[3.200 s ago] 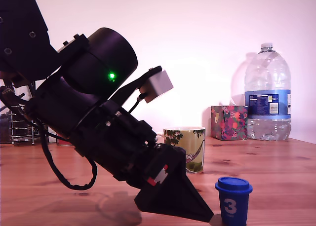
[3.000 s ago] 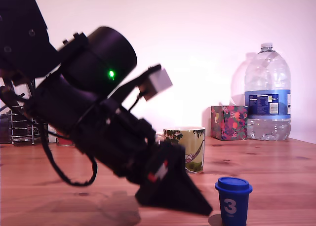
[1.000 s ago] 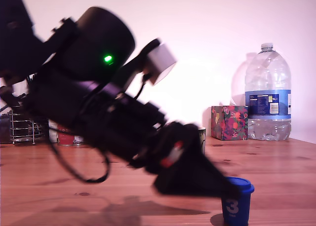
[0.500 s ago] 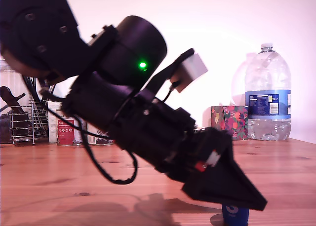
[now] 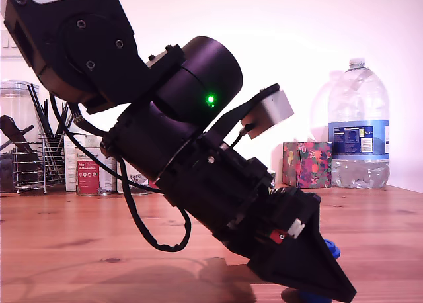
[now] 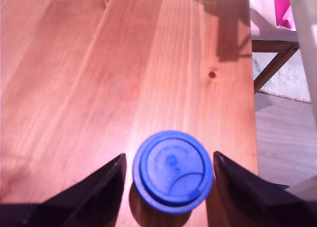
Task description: Pick up the coffee capsules from the table one by one and drop them inside the nearest coffee cup
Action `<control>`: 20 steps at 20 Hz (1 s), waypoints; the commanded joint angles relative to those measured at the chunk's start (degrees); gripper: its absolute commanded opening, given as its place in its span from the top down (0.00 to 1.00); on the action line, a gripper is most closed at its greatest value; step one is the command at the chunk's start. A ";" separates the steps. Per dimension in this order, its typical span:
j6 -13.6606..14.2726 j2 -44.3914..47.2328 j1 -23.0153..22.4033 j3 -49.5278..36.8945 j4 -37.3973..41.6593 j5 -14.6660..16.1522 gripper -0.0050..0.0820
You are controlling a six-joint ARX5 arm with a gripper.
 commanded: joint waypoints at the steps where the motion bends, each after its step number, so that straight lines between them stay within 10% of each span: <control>1: 0.24 1.14 -0.26 -0.52 -0.52 -0.31 0.47; 20: -0.26 0.15 -0.26 -0.52 1.11 -0.13 0.75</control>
